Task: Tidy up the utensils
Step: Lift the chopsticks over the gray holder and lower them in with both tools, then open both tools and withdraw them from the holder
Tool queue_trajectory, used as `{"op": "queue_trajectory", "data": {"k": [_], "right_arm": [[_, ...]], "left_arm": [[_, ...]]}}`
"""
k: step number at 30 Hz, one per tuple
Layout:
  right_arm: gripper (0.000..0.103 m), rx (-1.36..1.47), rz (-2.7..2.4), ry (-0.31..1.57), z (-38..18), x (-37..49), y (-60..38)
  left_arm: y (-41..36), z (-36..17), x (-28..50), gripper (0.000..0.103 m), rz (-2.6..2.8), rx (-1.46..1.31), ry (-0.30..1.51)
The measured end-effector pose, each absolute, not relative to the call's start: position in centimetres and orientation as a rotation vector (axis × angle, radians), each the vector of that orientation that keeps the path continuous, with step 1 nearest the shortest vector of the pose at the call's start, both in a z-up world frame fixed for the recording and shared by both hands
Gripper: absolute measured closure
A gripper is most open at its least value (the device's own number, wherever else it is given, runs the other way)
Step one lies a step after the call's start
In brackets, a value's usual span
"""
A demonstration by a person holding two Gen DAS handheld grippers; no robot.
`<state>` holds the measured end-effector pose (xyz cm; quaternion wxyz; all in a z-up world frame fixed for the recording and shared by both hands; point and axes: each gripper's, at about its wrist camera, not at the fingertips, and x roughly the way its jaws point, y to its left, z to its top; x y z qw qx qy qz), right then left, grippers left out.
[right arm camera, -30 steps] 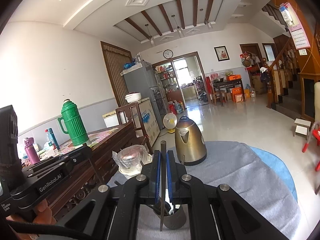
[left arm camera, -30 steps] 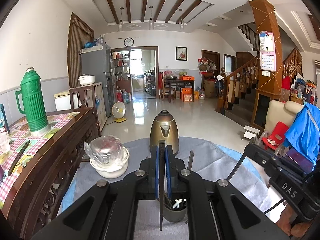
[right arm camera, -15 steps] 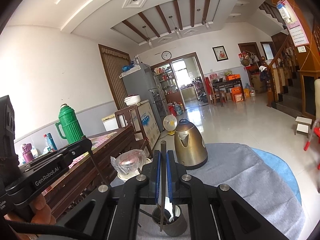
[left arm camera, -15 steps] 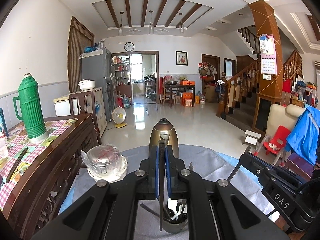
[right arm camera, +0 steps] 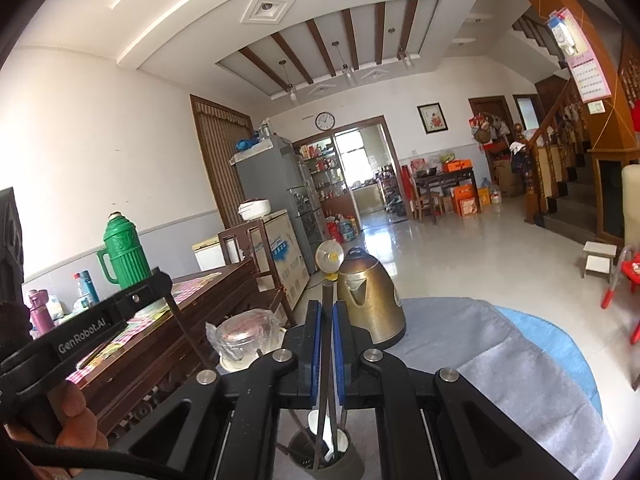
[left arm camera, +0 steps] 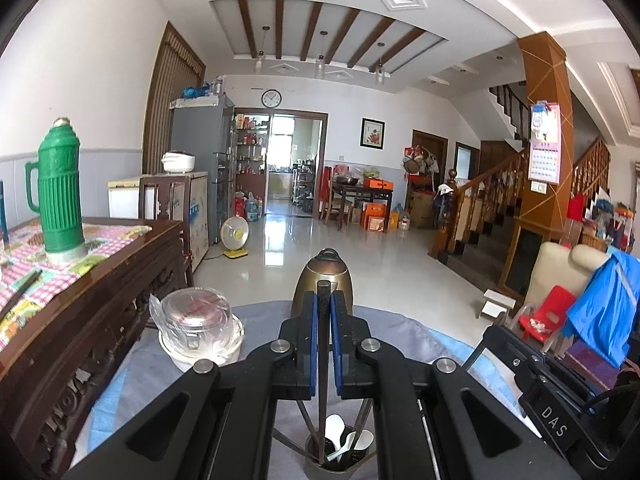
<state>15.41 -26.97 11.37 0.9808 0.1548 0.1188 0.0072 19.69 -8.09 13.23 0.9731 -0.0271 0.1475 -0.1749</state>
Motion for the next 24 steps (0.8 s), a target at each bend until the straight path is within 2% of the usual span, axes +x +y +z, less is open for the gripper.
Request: {"op": "queue_trajectory", "data": {"k": [19, 24], "right_arm": [[0.097, 0.308, -0.056, 0.181, 11.2, 16.2, -27.0], [0.097, 0.267, -0.057, 0.238, 9.2, 17.2, -26.2]], "left_arm": [[-8.3, 9.7, 21.9, 0.096, -0.336, -0.117, 0.342], [-8.6, 8.3, 22.3, 0.096, -0.334, -0.093, 0.384]]}}
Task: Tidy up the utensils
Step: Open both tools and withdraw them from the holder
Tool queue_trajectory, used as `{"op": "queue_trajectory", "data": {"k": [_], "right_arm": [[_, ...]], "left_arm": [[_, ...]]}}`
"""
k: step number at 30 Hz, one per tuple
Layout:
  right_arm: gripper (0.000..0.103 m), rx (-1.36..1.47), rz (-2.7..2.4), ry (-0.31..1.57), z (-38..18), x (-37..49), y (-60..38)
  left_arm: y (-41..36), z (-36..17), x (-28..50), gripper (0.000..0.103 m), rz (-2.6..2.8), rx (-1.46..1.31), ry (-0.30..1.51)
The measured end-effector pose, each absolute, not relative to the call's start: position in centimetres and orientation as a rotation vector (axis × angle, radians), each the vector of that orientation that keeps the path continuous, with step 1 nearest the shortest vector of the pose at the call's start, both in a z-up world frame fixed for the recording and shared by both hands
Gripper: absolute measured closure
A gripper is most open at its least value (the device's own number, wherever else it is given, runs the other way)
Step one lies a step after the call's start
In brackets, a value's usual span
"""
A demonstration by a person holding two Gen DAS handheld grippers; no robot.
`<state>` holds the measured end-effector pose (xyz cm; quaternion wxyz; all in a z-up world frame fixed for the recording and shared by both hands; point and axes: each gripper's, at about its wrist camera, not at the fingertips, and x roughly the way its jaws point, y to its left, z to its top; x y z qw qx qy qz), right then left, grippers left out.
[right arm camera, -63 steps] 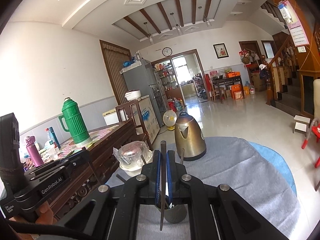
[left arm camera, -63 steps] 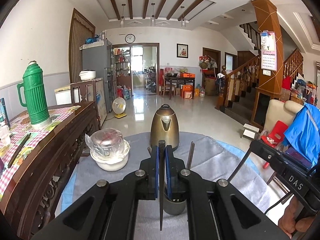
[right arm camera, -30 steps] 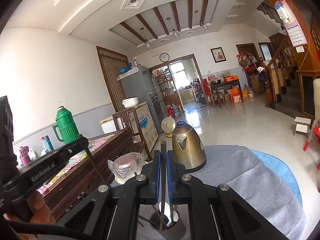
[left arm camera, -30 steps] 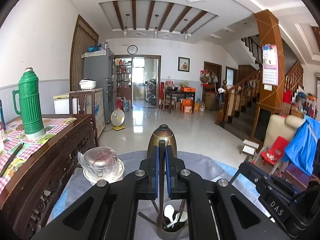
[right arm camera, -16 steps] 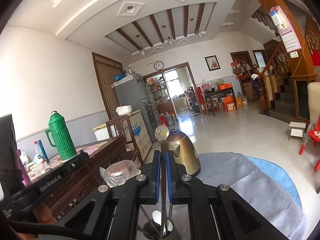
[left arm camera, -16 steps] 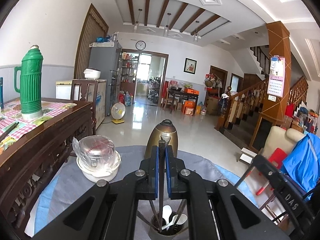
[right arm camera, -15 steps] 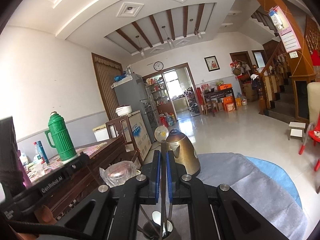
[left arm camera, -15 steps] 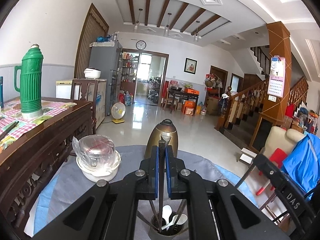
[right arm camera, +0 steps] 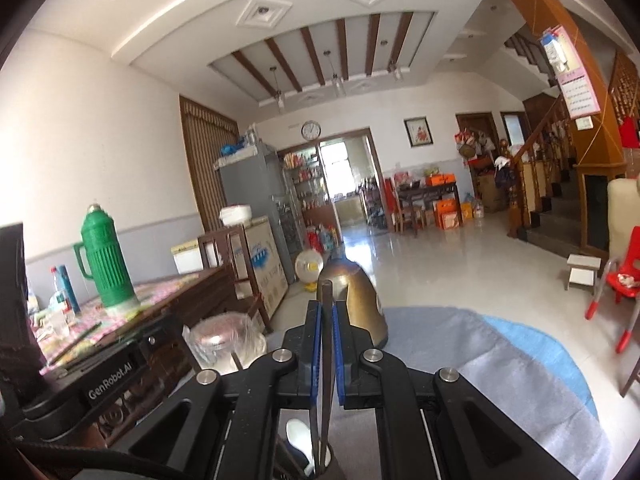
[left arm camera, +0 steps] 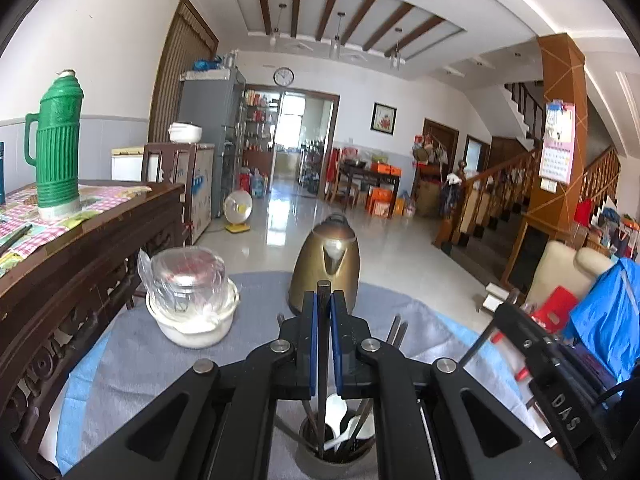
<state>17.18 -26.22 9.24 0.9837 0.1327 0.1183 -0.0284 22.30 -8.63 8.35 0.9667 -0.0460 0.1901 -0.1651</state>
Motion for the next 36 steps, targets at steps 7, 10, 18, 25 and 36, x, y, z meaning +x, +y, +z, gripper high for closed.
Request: {"op": "queue_trajectory", "data": {"k": [7, 10, 18, 25, 36], "right_arm": [[0.095, 0.353, 0.036, 0.396, 7.1, 18.3, -27.5], [0.095, 0.413, 0.057, 0.431, 6.5, 17.9, -28.7], [0.085, 0.584, 0.085, 0.420, 5.7, 13.9, -31.7], [0.085, 0.591, 0.057, 0.432, 6.1, 10.3, -31.4], [0.080, 0.524, 0.089, 0.450, 6.0, 4.7, -27.8]], "left_arm": [[-8.4, 7.9, 20.7, 0.096, -0.329, -0.044, 0.419], [-8.1, 8.1, 18.8, 0.080, -0.327, 0.006, 0.400], [-6.5, 7.7, 13.5, 0.031, -0.334, 0.053, 0.400], [-5.5, 6.2, 10.4, 0.021, -0.328, 0.057, 0.501], [-4.4, 4.9, 5.0, 0.009, -0.193, 0.116, 0.507]]}}
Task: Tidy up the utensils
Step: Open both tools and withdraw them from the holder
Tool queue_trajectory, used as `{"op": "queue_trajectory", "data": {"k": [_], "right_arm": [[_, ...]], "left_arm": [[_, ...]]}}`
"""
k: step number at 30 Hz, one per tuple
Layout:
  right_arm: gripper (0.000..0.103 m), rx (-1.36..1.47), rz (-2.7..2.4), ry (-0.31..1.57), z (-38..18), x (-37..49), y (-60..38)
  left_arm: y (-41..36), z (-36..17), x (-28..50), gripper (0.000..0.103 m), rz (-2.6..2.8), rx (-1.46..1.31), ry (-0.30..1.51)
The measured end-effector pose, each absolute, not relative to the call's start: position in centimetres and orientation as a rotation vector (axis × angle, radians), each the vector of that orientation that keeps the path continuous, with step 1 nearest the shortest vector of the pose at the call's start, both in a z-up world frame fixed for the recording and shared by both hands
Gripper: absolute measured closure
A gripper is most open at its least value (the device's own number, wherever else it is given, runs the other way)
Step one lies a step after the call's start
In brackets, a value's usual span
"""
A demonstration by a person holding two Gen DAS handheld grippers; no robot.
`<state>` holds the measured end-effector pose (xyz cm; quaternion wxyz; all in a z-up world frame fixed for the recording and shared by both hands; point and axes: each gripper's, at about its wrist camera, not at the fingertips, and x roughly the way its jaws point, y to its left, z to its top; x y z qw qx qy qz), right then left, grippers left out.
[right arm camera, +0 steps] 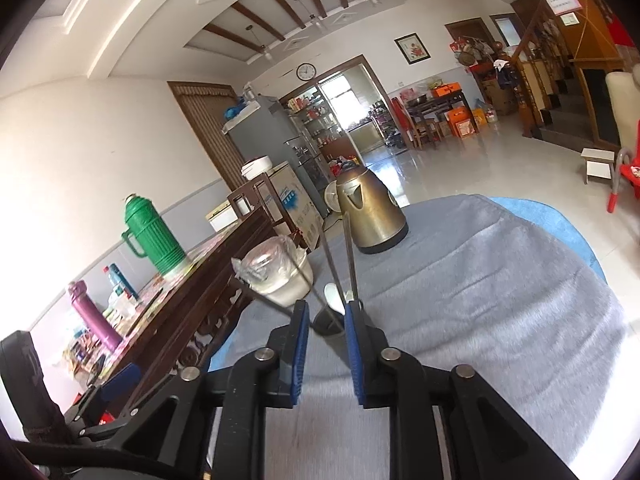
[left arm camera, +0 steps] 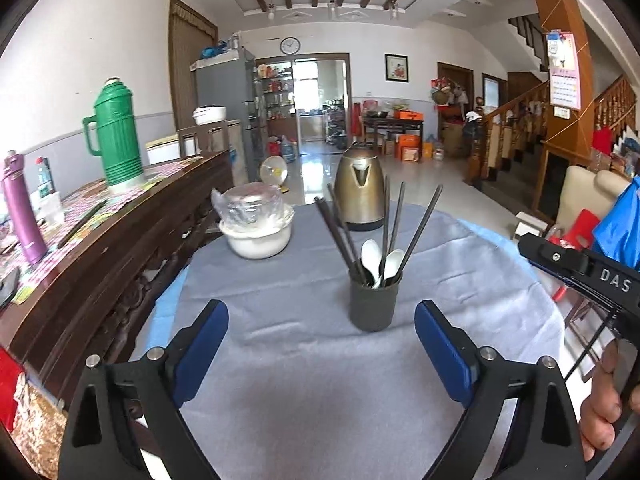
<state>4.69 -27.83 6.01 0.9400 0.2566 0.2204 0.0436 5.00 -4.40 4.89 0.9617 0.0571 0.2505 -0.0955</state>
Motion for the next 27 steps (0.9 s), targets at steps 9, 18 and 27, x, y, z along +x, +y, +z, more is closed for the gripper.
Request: {"op": "queue_trajectory", "data": {"k": [9, 18, 27], "right_arm": [[0.079, 0.480, 0.114, 0.447, 5.7, 1.0, -26.1], [0.043, 0.410, 0.123, 0.402, 6.6, -2.3, -24.5], [0.043, 0.337, 0.088, 0.355, 8.4, -5.2, -23.8]], "left_arm": [[-3.3, 4.7, 1.5, 0.006, -0.104, 0.150, 0.503], [-1.7, 5.9, -0.8, 0.003, -0.023, 0.160, 0.447], [-0.7, 7.2, -2.2, 0.002, 0.048, 0.169, 0.398]]}}
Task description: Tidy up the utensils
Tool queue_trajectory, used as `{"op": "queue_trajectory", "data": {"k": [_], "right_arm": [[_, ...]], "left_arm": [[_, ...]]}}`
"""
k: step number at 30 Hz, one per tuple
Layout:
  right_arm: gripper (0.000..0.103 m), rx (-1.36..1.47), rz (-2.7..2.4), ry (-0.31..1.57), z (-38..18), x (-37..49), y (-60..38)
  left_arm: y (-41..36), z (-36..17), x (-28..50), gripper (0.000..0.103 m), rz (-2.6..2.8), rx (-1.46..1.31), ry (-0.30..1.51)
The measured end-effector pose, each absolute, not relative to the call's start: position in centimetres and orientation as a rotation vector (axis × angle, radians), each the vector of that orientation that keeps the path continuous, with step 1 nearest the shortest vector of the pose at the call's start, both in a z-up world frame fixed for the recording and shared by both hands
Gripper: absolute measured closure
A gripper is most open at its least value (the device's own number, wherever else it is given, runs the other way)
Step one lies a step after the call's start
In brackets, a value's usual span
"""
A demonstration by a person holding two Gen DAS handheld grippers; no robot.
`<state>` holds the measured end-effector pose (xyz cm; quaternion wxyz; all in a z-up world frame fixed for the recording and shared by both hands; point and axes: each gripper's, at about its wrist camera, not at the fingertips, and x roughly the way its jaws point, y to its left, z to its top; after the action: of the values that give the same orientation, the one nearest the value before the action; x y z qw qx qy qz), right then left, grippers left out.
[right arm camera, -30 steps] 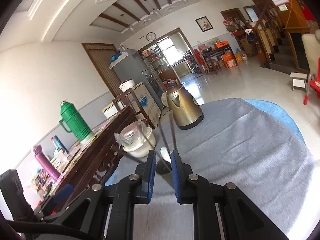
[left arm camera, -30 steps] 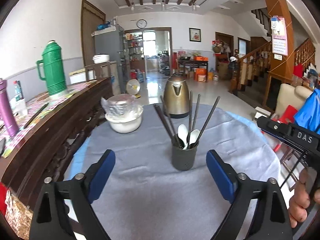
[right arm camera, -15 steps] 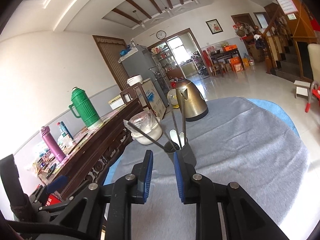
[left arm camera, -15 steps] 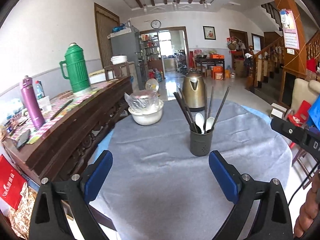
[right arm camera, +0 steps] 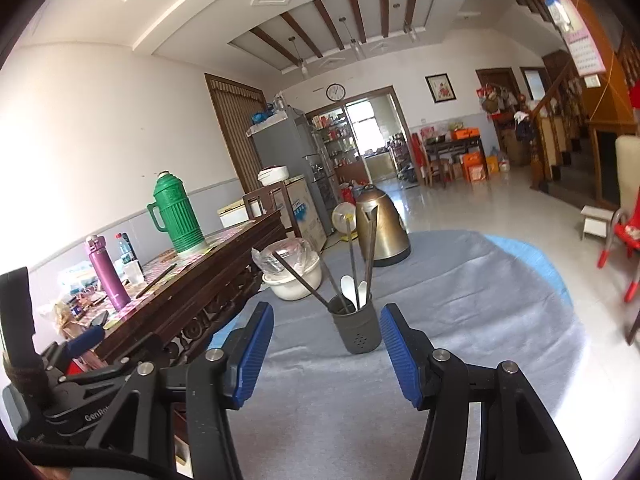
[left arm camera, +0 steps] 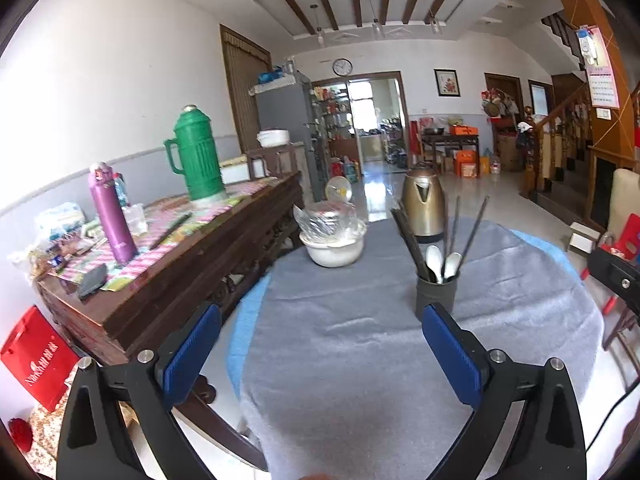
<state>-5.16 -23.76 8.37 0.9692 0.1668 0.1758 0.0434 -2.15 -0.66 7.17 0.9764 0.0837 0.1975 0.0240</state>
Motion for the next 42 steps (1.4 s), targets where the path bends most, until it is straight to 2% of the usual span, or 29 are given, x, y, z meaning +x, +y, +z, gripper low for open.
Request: {"op": "queue_trajectory", "data": {"k": [22, 42], "right_arm": [[0.043, 0.255, 0.037, 0.517, 6.4, -6.7, -21.8], [0.043, 0.271, 0.044, 0.512, 6.5, -7.5, -21.6]], "left_arm": [[1.5, 7.0, -3.6, 0.001, 0.067, 0.135, 0.442], [1.7, 6.0, -3.5, 0.001, 0.066, 0.129, 0.492]]}}
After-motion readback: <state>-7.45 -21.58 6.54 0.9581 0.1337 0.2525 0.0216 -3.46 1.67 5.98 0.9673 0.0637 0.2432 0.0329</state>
